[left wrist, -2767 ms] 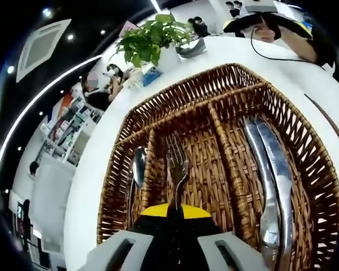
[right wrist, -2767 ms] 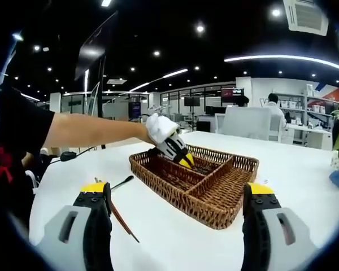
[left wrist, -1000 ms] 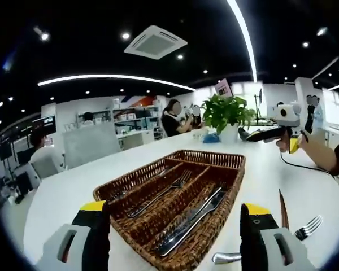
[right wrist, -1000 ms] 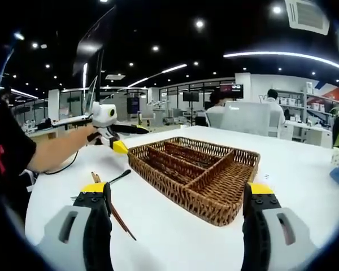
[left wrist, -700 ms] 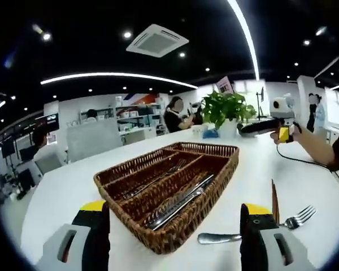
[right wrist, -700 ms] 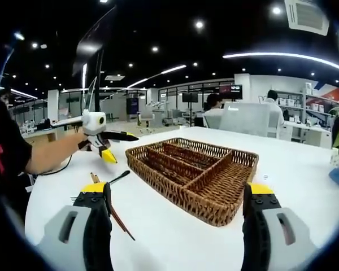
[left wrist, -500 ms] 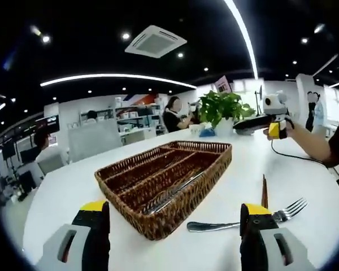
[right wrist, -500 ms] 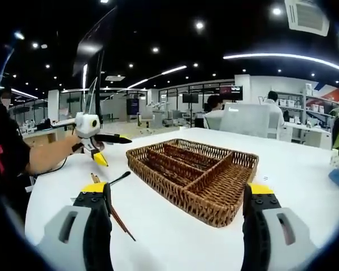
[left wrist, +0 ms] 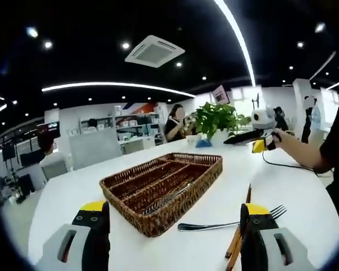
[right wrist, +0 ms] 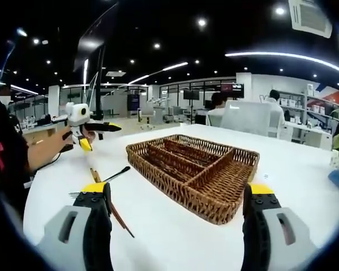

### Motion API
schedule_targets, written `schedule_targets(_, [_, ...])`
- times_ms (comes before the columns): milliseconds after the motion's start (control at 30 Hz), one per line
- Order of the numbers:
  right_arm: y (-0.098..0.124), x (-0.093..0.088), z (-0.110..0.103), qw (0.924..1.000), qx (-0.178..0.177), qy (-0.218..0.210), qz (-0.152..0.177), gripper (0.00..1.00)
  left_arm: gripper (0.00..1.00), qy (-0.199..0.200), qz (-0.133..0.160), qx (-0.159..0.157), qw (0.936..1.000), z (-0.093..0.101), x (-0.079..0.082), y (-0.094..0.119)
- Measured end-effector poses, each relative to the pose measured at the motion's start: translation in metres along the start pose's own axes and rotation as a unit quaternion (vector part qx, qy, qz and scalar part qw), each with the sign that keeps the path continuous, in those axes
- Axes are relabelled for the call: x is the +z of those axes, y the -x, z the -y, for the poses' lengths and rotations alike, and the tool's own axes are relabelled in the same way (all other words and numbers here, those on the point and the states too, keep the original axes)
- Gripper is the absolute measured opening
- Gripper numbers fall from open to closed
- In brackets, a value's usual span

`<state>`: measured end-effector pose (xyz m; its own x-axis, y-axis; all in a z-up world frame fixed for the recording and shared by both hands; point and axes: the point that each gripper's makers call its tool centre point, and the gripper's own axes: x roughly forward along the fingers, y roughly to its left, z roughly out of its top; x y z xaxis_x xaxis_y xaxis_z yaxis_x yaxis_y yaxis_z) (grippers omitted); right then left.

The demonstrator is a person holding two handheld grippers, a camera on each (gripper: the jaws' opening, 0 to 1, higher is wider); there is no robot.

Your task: Arrange the knives, forks, and spoons in their matching storage slots by inserting each utensil handle-first until every utensil is classified and aligned in the correct compartment

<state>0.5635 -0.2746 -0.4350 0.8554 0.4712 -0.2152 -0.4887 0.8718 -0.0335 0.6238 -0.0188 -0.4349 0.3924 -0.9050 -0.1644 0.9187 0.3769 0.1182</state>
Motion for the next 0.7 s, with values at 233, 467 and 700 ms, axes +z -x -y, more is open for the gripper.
schedule_targets(233, [0.0028,0.0015,0.0035,1.0,-0.007,-0.001,0.002,0.99,1.0,-0.008,0.002,-0.002,1.0,0.0031,0.0005,-0.0004])
schedule_targets(467, [0.0044,0.003,0.0051,0.9999,-0.009,-0.002,0.005,0.99,1.0,-0.014,-0.003,0.0,0.9999,0.0029,-0.0004,0.0028])
schedule_targets(700, [0.0037,0.0035,0.0052,0.9999,-0.01,-0.002,0.006,0.99,1.0,-0.015,0.002,0.005,0.9999,0.0003,0.0018,0.0061])
